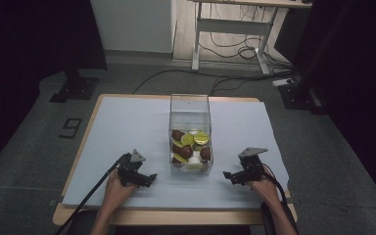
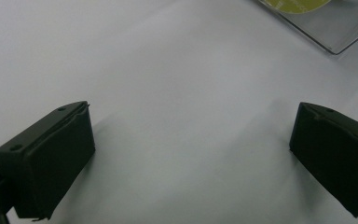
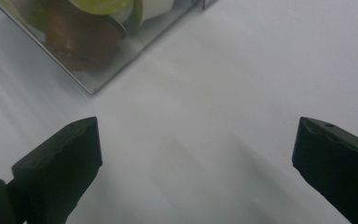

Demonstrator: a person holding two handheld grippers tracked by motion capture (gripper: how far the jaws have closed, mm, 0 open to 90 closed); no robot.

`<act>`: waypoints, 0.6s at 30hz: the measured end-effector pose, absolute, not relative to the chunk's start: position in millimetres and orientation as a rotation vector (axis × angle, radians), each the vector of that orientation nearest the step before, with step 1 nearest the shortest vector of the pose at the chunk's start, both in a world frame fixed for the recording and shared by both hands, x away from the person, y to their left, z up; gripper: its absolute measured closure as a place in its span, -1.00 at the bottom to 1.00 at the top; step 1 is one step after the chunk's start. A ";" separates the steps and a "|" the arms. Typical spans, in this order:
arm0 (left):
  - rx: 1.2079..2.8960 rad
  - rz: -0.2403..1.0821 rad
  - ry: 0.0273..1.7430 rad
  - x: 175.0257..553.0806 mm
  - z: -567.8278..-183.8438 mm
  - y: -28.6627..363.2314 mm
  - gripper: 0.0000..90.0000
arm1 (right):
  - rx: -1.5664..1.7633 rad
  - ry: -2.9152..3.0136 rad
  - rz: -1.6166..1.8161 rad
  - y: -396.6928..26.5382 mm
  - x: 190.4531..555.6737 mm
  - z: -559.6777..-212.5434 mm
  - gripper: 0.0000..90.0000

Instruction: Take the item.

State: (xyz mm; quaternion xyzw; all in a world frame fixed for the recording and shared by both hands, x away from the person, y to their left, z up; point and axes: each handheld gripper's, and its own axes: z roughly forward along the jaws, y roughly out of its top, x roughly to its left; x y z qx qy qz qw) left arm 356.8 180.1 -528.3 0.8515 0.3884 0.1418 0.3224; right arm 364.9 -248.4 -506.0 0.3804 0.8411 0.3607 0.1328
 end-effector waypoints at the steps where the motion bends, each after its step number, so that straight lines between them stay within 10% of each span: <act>1: 2.236 0.374 1.020 356.8 -528.3 180.0 -1.00 | 1.087 2.440 1.042 -248.0 364.8 -504.5 -0.98; 18: 2.238 0.373 1.019 356.8 -528.3 180.0 -1.00 | 1.050 2.420 1.070 -240.7 360.2 -471.0 -0.90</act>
